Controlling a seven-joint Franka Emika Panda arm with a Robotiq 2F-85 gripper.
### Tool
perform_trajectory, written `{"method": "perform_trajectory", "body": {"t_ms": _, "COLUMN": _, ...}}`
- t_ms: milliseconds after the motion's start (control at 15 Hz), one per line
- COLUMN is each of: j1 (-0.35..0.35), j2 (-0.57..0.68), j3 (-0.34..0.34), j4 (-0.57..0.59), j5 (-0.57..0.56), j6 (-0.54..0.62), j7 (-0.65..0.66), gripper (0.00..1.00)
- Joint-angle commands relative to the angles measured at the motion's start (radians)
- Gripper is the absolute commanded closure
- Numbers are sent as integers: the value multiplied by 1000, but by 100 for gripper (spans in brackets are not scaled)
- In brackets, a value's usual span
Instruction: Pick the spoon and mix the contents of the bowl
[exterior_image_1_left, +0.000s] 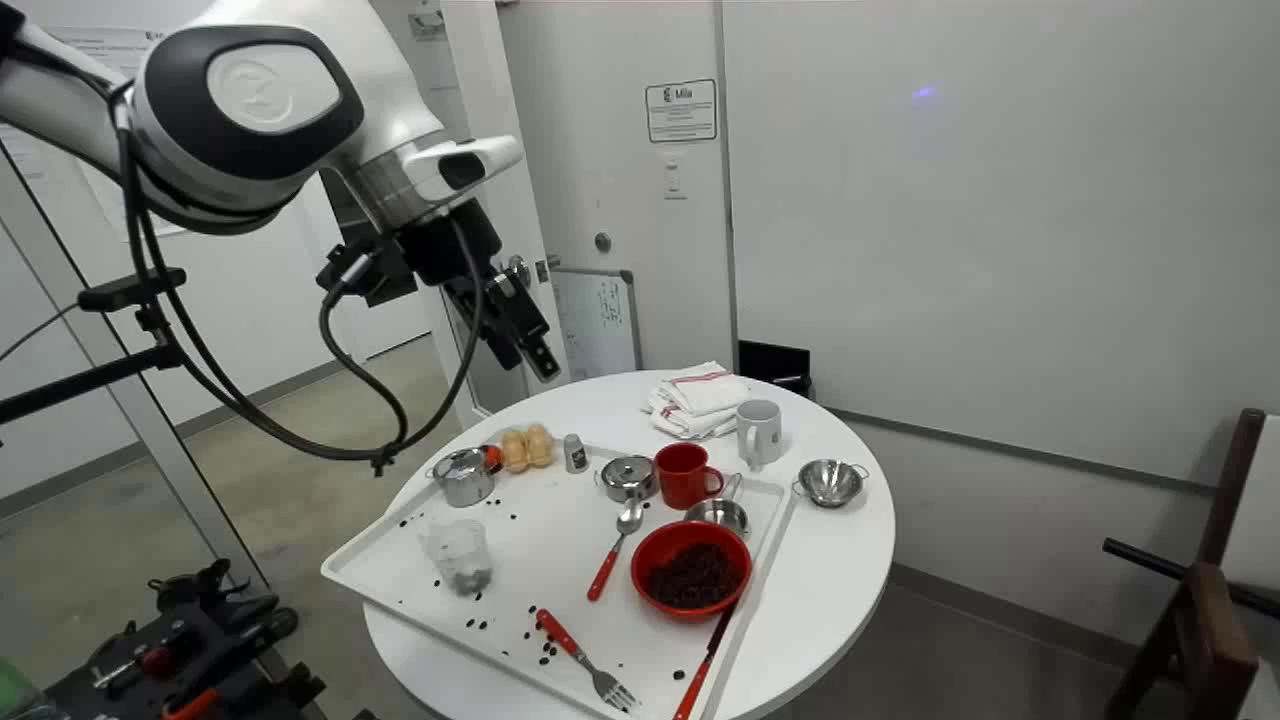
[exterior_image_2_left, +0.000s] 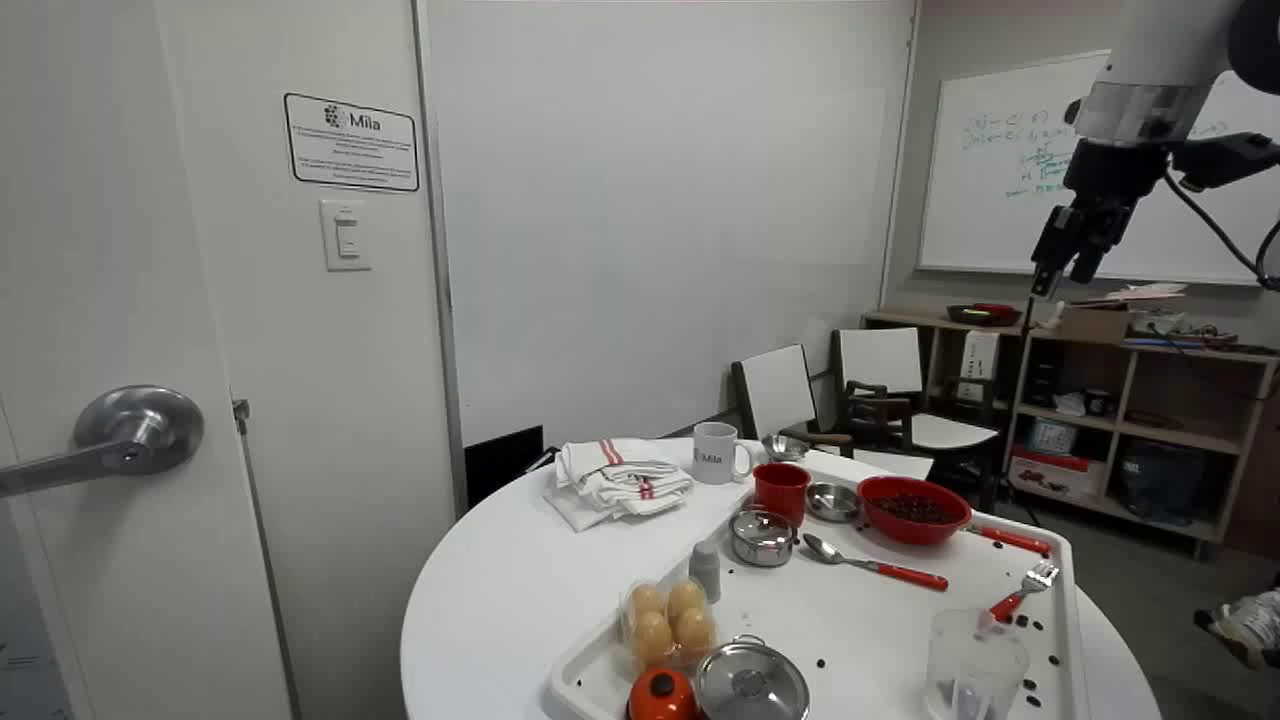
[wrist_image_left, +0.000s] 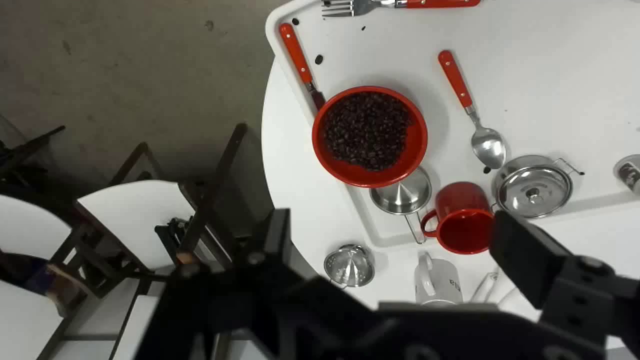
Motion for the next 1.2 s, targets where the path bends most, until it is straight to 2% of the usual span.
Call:
{"method": "perform_trajectory", "body": {"t_ms": 0, "j1": 14, "j2": 0, "j3": -14, "j4": 2, "j5": -5, "j6": -3, "j7": 3, "gripper": 0}}
{"method": "perform_trajectory", "body": {"t_ms": 400, "j1": 101, "j2": 119, "j3": -40, "j4": 56, "j5": 123, "j6": -47, "j7": -117, "gripper": 0}}
{"method": "perform_trajectory", "body": {"t_ms": 867, "j1": 139, "j2": 335, "j3": -45, "j4": 157, "j5": 123, "j6": -46, "j7": -115, "gripper": 0}}
{"method": "perform_trajectory", "body": {"t_ms": 1133, "j1": 159, "j2": 460, "j3": -54, "j4": 217, "j5": 190, "j6": -29, "j7": -186, "gripper": 0}}
